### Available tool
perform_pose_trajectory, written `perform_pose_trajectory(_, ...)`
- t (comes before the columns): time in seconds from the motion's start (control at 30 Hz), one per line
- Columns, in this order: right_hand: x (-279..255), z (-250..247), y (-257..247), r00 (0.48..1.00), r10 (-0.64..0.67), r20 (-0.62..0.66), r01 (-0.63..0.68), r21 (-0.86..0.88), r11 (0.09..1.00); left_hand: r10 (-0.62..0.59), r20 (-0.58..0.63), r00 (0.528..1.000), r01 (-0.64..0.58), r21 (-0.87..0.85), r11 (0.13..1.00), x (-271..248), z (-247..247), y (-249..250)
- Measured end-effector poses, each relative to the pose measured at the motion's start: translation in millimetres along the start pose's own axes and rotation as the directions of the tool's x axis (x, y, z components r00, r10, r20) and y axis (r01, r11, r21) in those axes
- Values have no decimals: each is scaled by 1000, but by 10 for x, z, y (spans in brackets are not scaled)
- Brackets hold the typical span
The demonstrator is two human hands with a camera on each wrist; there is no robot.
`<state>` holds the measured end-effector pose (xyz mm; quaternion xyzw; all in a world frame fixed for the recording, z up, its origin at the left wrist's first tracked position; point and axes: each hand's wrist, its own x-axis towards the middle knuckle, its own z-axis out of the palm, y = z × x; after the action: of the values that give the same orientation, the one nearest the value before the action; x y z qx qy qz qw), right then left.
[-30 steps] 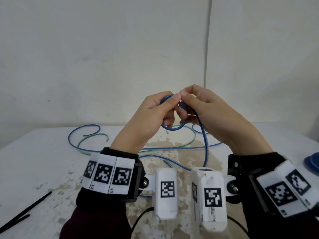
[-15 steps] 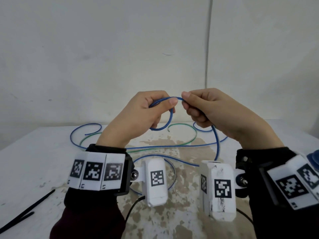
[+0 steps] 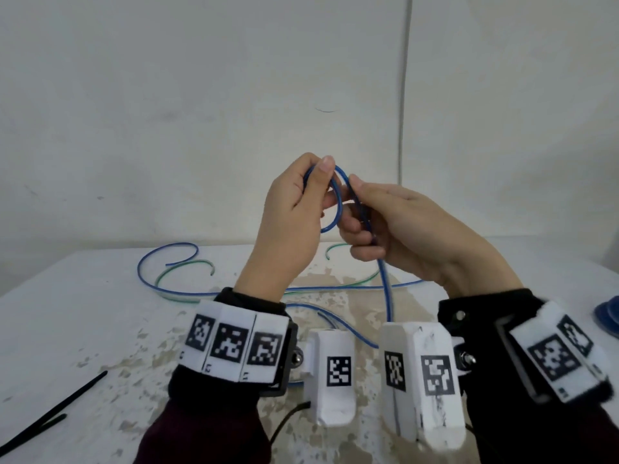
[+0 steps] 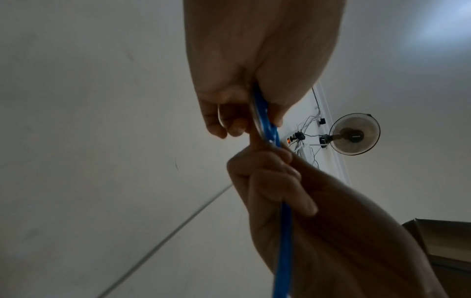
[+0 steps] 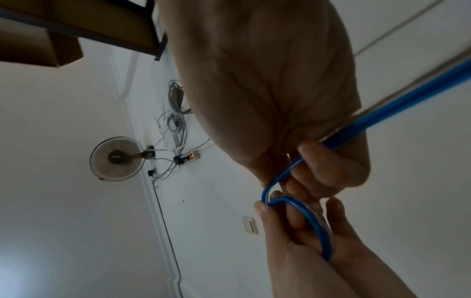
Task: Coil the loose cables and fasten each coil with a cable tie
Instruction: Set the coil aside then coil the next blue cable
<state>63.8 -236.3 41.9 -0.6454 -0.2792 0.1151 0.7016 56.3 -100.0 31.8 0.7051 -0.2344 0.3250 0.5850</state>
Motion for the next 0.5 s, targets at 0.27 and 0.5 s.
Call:
perform_pose_trajectory(0.27, 44, 40, 46, 1000, -2, 11, 2, -2, 1000, 6, -95, 995, -5, 6, 1000, -7, 35, -42)
perform_pose_trajectory(0.5, 45, -46, 11, 999, -10, -49, 15, 100, 995, -38, 100, 994, 15, 226, 974, 29, -129, -57)
